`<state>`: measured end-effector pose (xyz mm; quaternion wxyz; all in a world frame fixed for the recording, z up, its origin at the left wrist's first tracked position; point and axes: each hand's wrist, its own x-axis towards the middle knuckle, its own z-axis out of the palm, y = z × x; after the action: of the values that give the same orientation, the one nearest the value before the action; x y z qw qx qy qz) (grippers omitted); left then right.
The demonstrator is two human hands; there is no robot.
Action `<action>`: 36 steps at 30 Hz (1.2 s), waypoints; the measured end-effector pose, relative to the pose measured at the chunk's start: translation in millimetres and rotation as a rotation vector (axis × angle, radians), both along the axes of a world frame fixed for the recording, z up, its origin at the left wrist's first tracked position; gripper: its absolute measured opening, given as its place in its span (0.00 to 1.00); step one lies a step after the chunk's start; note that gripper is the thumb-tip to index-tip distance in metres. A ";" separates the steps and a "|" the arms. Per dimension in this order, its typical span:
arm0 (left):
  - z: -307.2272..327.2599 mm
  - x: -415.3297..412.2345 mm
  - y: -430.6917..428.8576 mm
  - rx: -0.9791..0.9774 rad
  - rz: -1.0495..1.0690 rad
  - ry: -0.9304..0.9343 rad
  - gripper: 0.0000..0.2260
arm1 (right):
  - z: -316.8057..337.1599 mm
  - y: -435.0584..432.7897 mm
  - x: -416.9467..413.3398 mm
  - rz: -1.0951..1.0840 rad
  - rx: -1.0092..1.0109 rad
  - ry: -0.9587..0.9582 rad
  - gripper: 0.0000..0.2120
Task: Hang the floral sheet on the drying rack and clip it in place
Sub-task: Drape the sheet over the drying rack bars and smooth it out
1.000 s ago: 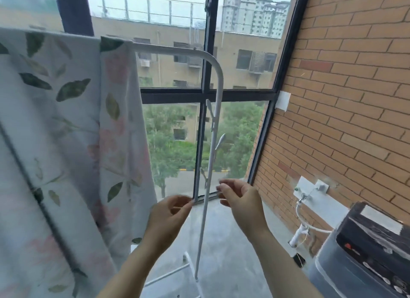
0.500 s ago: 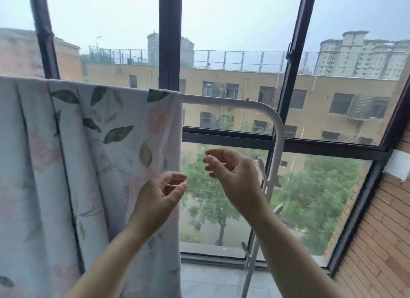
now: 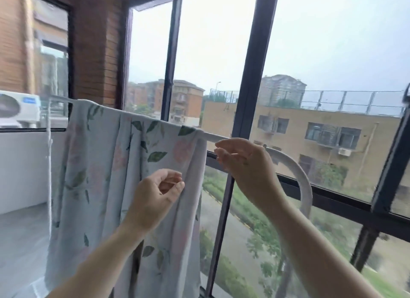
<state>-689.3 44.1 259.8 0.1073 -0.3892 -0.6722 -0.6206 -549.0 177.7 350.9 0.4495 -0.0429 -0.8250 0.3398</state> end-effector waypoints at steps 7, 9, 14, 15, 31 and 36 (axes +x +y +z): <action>39.9 11.5 20.7 0.016 0.137 0.131 0.06 | 55.9 18.1 17.6 0.019 0.227 0.051 0.08; 47.6 11.5 27.3 0.016 0.158 0.159 0.06 | 63.7 26.9 16.8 0.015 0.247 0.023 0.08; 55.6 0.4 45.1 0.036 0.259 0.226 0.07 | 75.9 56.5 0.7 0.074 0.278 -0.125 0.07; 55.3 -2.4 48.6 0.034 0.273 0.225 0.08 | 78.5 61.1 -4.3 0.099 0.306 -0.168 0.08; 33.8 -11.3 81.0 -0.011 0.649 0.165 0.18 | 99.3 120.1 -101.6 0.510 0.521 -0.402 0.12; 24.5 -12.2 89.9 -0.039 0.749 0.154 0.14 | 97.0 128.1 -118.9 0.595 0.528 -0.364 0.11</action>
<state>-701.6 134.0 284.3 0.3696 -0.1638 -0.7694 -0.4946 -667.9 305.7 447.9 0.1748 0.2541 -0.9258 0.2186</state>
